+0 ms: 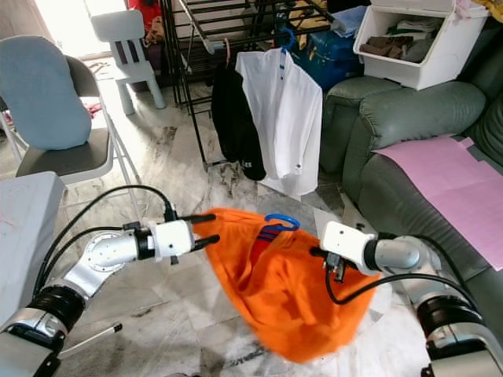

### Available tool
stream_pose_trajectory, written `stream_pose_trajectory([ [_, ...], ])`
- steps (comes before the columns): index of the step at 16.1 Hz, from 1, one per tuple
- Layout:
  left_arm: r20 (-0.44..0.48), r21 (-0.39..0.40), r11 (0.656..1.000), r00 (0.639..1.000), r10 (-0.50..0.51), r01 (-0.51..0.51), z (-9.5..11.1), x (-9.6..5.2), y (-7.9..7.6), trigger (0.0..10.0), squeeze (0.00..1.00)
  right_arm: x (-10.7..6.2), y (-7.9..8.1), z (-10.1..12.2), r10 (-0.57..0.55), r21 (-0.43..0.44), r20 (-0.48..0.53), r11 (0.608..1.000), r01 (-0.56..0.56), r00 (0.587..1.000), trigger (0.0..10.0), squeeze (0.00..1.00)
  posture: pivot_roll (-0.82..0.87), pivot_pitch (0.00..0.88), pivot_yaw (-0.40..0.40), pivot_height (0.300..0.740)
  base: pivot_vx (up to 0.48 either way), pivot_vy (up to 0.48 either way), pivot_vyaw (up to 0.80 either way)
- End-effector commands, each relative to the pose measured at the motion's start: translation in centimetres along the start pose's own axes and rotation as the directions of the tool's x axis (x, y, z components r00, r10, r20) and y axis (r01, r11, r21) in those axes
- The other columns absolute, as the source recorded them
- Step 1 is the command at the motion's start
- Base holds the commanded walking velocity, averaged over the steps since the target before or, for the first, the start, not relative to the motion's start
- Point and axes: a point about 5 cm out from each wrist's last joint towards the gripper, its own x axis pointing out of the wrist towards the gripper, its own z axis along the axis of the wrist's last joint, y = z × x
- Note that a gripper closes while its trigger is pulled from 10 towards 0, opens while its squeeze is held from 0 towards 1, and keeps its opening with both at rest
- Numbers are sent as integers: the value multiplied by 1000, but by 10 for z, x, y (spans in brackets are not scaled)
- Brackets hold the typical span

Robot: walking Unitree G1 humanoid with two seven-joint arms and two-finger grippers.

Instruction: Hang hanger

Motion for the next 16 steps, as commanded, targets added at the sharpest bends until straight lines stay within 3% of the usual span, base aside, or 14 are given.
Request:
stream_pose_trajectory([
  [1, 2, -22, 999, 999, 40, -40, -2, -6, 1, 10000, 1000, 0, -10, 5, -61, 10, 6, 998, 61, 998, 0, 0, -175, 0, 32, 740, 0, 0, 0],
  [4, -5, -115, 975, 981, 192, -191, -7, -10, 0, 10000, 1000, 6, -7, -1, -161, 77, -29, 984, 163, 986, 0, 0, -175, 0, 35, 740, 0, 0, 0],
  [6, -41, -262, 902, 938, 343, -342, -12, -8, 0, 10000, 1000, 11, -8, -2, -251, 162, -36, 954, 253, 967, 0, 0, -177, 0, 38, 740, 0, 0, 0],
  [7, -77, -315, 855, 909, 409, -412, -15, -7, 0, 10000, 1000, 12, -10, -2, -305, 220, -45, 926, 307, 951, 0, 0, -179, 0, 39, 740, 0, 0, 0],
  [8, -113, -369, 791, 868, 484, -489, -16, -5, -2, 10000, 1000, 12, -14, -4, -392, 308, -64, 867, 392, 918, 0, 0, -180, 0, 41, 740, 0, 0, 0],
  [11, -197, -469, 625, 764, 614, -623, -19, -11, -10, 10000, 1000, 17, -9, -5, -505, 428, -81, 761, 488, 859, 0, 0, -191, 0, 49, 740, 0, 0, 0],
  [12, -251, -502, 532, 704, 665, -682, -22, -15, -12, 10000, 1000, 18, -5, -5, -551, 479, -95, 705, 523, 829, 0, 0, -188, 0, 49, 740, 0, 0, 0],
  [13, -291, -518, 495, 688, 665, -697, -25, -15, -13, 10000, 1000, 19, -3, -6, -561, 493, -104, 688, 533, 821, 2196, 0, -185, 0, 41, 740, 0, 0, 0],
  [14, -341, -536, 428, 650, 679, -728, -27, -16, -12, 10000, 1000, 20, 5, -8, -588, 499, -133, 656, 566, 798, 10000, 0, -181, 0, 36, 740, 0, 0, 0],
  [16, -362, -547, 386, 626, 691, -743, -27, -14, -10, 10000, 1000, 19, 12, -10, -632, 519, -153, 603, 606, 760, 10000, 0, -186, 0, 42, 740, 0, 0, 0],
])
